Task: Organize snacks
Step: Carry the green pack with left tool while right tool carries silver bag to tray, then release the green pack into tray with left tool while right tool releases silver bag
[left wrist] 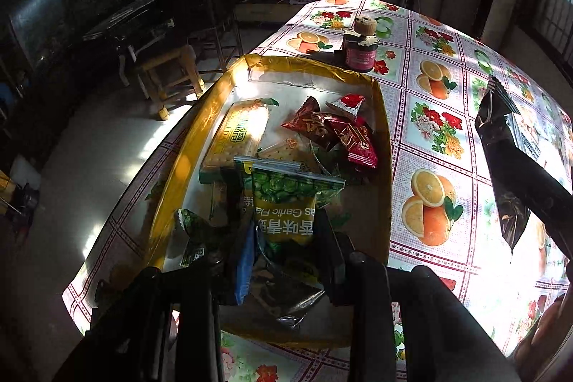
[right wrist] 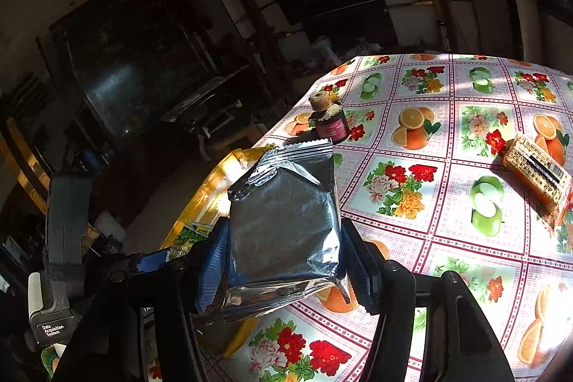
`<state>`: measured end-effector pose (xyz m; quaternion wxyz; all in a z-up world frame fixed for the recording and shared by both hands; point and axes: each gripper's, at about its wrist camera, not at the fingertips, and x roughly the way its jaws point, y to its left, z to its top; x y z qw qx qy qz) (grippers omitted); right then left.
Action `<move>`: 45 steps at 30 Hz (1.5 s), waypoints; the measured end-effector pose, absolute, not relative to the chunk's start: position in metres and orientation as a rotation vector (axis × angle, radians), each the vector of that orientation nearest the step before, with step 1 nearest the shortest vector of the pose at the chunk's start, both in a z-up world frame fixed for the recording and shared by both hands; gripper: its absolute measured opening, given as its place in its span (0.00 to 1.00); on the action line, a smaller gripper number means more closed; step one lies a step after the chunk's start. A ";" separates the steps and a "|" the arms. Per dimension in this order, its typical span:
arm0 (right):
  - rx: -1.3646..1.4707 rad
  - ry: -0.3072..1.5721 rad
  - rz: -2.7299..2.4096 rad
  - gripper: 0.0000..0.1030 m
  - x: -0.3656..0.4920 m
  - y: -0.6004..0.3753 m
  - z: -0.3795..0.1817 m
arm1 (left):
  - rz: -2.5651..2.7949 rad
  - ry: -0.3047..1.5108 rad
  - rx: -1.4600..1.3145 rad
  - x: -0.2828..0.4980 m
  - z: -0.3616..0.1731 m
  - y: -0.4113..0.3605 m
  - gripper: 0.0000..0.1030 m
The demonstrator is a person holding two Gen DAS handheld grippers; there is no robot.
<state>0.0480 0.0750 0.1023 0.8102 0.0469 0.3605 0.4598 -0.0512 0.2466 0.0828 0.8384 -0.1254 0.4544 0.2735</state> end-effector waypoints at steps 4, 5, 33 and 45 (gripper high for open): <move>0.084 0.769 1.005 0.63 0.047 0.093 0.104 | 0.596 0.956 -0.277 -0.058 0.083 0.258 0.29; 0.082 0.768 1.011 0.63 0.047 0.097 0.105 | 0.599 0.954 -0.280 -0.060 0.084 0.260 0.29; -0.077 0.873 1.040 0.63 0.094 0.225 0.062 | 0.629 0.997 -0.339 -0.051 0.057 0.295 0.30; -0.096 0.925 1.020 0.63 0.115 0.240 0.038 | 0.621 1.001 -0.337 -0.036 0.053 0.296 0.30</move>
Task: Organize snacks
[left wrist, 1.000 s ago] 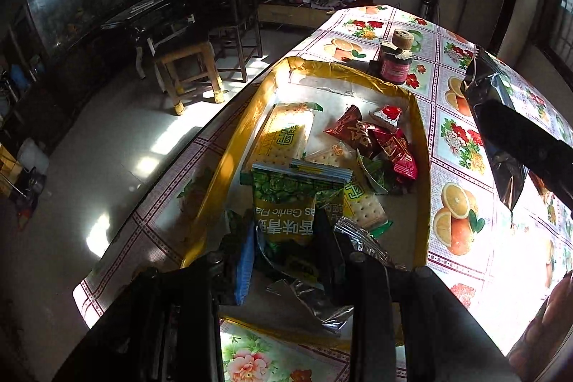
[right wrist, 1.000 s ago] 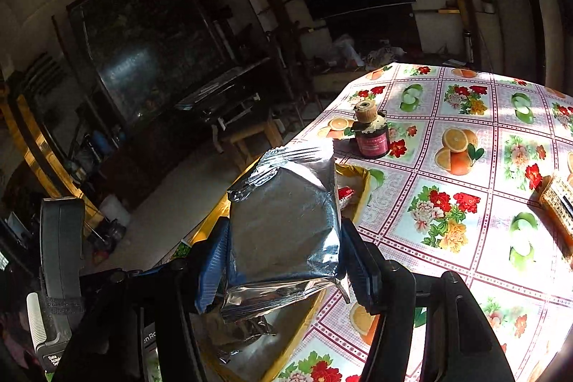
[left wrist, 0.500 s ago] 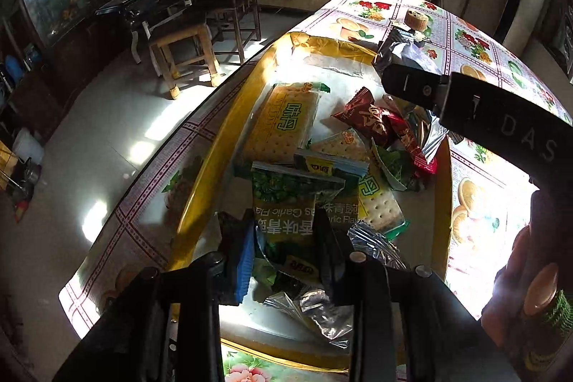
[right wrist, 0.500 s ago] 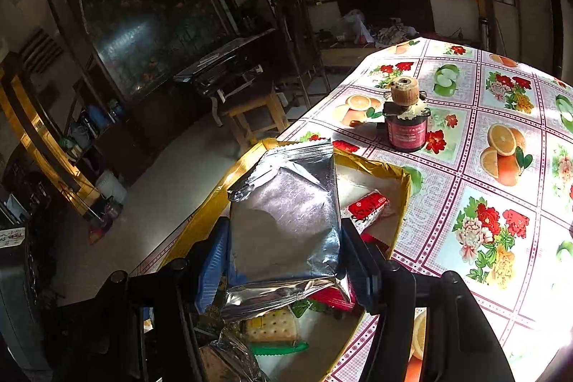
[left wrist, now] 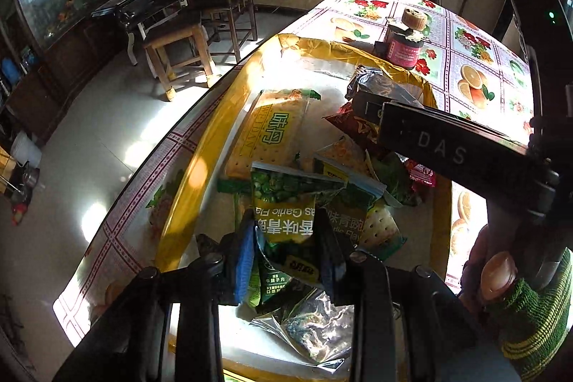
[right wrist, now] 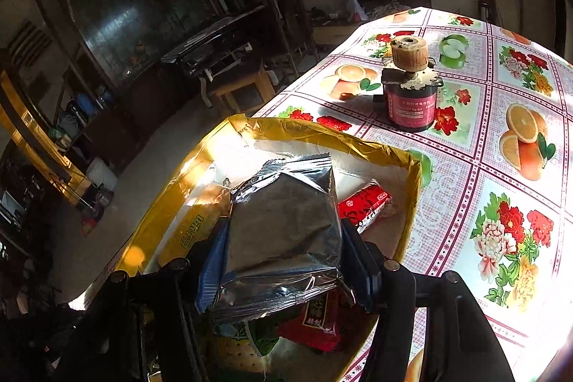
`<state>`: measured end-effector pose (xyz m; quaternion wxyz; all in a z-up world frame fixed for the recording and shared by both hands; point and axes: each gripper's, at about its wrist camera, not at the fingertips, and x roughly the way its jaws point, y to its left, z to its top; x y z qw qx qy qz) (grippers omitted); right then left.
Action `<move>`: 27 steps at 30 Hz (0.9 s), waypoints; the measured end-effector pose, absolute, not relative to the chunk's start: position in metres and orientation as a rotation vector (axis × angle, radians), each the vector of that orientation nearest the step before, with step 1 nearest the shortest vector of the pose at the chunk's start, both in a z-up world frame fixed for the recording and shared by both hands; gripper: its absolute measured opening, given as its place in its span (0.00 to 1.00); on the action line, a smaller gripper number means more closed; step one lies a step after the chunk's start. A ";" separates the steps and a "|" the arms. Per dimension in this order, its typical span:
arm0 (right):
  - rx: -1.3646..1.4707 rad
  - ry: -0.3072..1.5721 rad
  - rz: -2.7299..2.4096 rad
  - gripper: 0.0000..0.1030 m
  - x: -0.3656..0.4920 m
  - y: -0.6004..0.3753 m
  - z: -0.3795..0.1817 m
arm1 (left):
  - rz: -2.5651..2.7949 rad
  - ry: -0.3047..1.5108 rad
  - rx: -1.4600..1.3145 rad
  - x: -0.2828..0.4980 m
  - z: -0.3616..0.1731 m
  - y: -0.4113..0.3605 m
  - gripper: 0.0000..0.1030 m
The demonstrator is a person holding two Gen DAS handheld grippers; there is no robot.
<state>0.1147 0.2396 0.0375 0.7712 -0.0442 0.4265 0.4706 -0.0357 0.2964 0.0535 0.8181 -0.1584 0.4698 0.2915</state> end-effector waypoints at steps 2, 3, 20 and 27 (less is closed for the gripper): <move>-0.095 0.928 1.021 0.63 0.116 0.241 0.035 | 0.619 1.010 -0.341 -0.033 0.051 0.297 0.31; -0.094 0.931 1.021 0.63 0.116 0.241 0.035 | 0.621 1.010 -0.339 -0.032 0.051 0.297 0.31; 0.005 0.862 1.035 0.84 0.095 0.178 0.069 | 0.601 0.969 -0.288 -0.050 0.072 0.269 0.68; -0.088 0.789 1.144 0.90 0.059 0.136 0.085 | 0.589 0.938 -0.252 -0.082 0.086 0.234 0.76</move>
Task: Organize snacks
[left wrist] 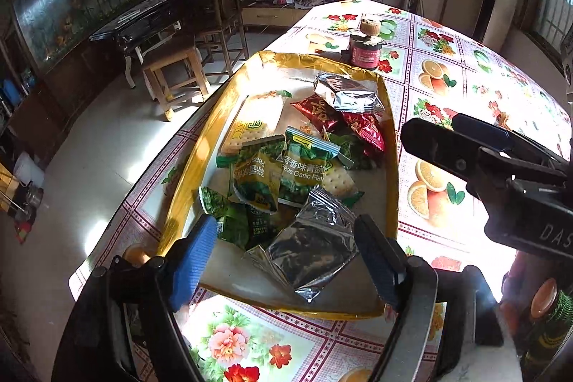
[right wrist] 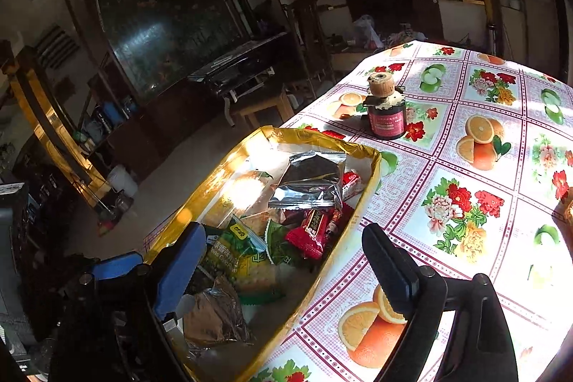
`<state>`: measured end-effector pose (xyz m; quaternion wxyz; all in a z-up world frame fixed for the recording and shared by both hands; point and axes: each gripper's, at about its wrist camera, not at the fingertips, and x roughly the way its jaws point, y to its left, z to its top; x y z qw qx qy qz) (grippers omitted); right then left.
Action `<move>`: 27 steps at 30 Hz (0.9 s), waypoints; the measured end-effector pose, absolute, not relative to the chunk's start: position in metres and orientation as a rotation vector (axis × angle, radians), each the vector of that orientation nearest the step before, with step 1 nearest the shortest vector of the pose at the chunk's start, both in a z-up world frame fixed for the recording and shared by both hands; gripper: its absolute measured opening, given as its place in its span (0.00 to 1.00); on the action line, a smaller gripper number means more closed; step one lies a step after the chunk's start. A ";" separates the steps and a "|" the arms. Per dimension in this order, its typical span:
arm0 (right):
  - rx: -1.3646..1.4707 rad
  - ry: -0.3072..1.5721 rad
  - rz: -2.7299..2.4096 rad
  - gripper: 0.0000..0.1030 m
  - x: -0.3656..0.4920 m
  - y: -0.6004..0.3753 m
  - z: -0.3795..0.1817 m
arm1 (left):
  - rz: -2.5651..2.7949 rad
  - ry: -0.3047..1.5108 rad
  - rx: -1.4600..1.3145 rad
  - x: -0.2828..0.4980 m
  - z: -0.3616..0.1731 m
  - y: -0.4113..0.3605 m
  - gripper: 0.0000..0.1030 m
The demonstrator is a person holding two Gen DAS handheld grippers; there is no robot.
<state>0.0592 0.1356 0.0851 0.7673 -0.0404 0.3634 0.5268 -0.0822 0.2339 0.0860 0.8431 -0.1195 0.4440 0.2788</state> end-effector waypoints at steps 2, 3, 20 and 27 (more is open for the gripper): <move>-0.134 0.774 1.165 0.90 0.047 0.124 0.086 | 0.583 0.932 -0.230 -0.093 0.088 0.222 0.76; -0.157 0.762 1.171 0.91 0.041 0.115 0.085 | 0.585 0.930 -0.218 -0.099 0.089 0.216 0.77; -0.496 0.575 1.354 0.99 -0.042 0.047 0.059 | 0.601 0.868 -0.163 -0.190 0.080 0.178 0.91; -0.603 0.578 1.366 0.99 -0.048 0.055 0.040 | 0.592 0.865 -0.173 -0.203 0.080 0.171 0.91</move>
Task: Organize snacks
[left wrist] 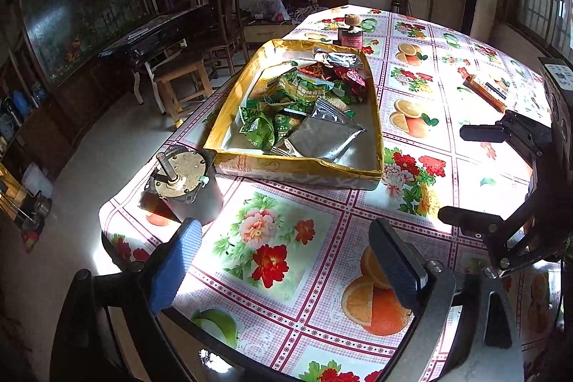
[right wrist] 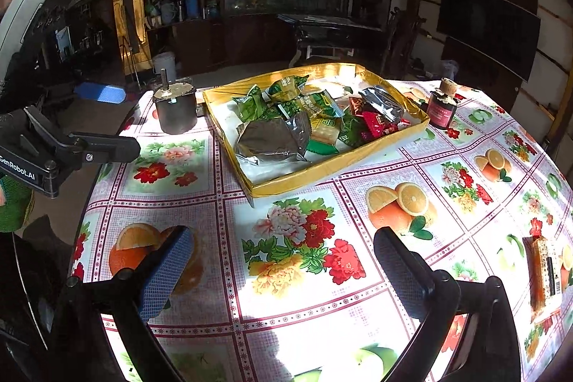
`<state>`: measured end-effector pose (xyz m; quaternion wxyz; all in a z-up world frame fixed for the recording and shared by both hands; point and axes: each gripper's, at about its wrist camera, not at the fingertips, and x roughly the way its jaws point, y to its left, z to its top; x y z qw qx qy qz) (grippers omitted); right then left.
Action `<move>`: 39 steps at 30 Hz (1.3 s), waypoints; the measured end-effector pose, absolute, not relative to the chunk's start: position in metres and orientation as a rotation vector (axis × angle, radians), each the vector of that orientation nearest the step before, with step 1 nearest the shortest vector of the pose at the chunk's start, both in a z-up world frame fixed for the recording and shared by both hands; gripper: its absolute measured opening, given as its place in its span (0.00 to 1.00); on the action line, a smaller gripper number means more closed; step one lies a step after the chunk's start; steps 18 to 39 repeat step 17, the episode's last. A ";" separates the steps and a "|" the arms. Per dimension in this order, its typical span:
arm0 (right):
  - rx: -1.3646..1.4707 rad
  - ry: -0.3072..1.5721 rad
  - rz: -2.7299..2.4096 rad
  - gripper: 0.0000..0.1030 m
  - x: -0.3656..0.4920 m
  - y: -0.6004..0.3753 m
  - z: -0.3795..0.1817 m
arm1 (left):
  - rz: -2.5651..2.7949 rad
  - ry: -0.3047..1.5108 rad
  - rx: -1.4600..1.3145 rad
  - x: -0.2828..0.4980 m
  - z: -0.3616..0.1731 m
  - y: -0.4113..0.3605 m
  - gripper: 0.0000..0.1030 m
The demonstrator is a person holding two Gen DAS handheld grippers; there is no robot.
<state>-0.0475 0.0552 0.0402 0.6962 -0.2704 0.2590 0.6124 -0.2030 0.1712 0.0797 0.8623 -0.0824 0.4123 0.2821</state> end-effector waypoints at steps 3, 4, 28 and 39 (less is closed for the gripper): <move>-0.622 0.578 1.378 0.99 -0.049 0.060 0.036 | 0.582 0.866 -0.181 -0.205 0.080 0.171 0.91; -0.623 0.573 1.379 0.99 -0.050 0.062 0.035 | 0.584 0.865 -0.181 -0.206 0.081 0.170 0.91; -0.690 0.523 1.371 0.99 -0.066 0.068 0.039 | 0.589 0.866 -0.169 -0.205 0.081 0.167 0.91; -0.690 0.523 1.371 0.99 -0.066 0.068 0.039 | 0.589 0.866 -0.169 -0.205 0.081 0.167 0.91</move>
